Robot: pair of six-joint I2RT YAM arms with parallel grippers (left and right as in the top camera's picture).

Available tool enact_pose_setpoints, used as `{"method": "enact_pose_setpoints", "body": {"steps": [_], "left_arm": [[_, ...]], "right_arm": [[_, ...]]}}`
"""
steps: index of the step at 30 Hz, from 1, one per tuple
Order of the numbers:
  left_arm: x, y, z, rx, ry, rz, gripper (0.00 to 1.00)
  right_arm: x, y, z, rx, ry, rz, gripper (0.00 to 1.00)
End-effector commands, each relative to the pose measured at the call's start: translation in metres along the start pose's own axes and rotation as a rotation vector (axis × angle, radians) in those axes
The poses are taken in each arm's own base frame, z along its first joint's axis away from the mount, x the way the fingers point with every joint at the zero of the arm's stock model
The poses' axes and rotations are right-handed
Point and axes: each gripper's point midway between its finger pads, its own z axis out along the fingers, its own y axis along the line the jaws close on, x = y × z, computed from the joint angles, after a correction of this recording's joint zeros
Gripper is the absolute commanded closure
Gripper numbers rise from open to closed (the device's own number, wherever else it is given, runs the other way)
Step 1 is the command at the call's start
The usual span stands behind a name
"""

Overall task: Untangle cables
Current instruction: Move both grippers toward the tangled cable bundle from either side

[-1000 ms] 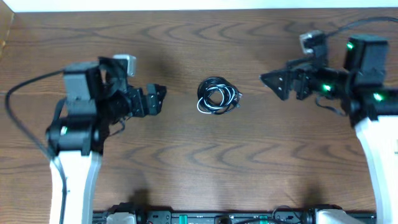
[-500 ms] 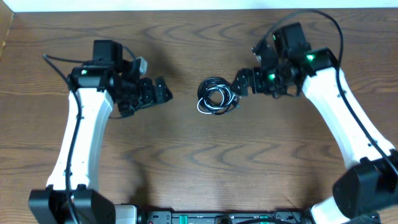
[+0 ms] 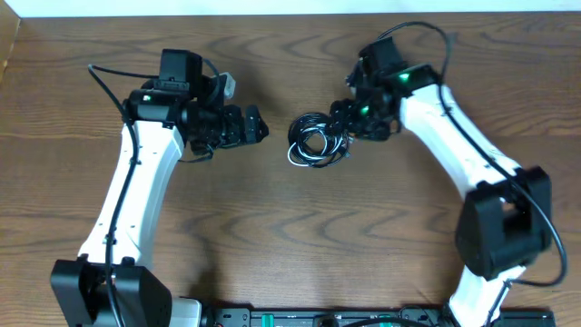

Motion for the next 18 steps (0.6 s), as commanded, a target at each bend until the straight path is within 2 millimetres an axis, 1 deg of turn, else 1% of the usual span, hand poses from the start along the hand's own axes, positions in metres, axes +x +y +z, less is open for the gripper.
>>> {"method": "enact_pose_setpoints", "body": {"steps": [1,2,3,5,6,7,12,13,14,16,17,18], "left_arm": [[-0.007,-0.005,-0.002,0.006,-0.021,-0.003,0.01],[-0.007,-0.005,-0.002,0.006,-0.021,-0.003,0.01],[-0.007,-0.005,-0.002,0.006,-0.021,-0.003,0.01],[-0.007,-0.005,-0.002,0.006,-0.021,-0.003,0.01],[-0.007,-0.005,-0.002,0.006,-0.021,-0.003,0.01],[-0.007,-0.005,-0.001,0.006,-0.020,-0.003,0.01],[-0.007,-0.005,-0.001,0.006,-0.023,-0.002,0.01],[-0.008,-0.005,-0.001,0.007,-0.024,-0.001,0.01],[-0.008,-0.006,-0.001,0.007,-0.027,0.000,0.01],[-0.008,-0.006,-0.001,0.007,-0.027,0.000,0.01],[-0.008,-0.006,-0.001,0.007,-0.027,0.000,0.01],[-0.008,-0.006,-0.001,0.007,-0.027,0.000,0.02]], "right_arm": [[-0.003,-0.004,0.021,0.032,0.010,0.084,0.35],[-0.005,-0.009,0.027,0.056,0.006,0.085,0.36],[-0.008,-0.019,0.033,0.098,-0.003,0.089,0.43],[-0.009,-0.031,0.041,0.146,-0.004,0.112,0.54],[-0.008,-0.034,0.045,0.153,0.003,0.120,0.59],[-0.008,-0.035,0.049,0.156,0.010,0.124,0.61],[0.000,-0.034,0.067,0.139,0.057,0.125,0.66],[0.000,-0.034,0.069,0.141,0.060,0.125,0.70],[0.000,-0.034,0.069,0.141,0.058,0.124,0.76],[-0.001,-0.034,0.069,0.138,0.055,0.123,0.93],[-0.002,-0.032,0.069,0.128,0.055,0.121,0.98],[-0.002,-0.030,0.068,0.119,0.057,0.120,0.98]]}}
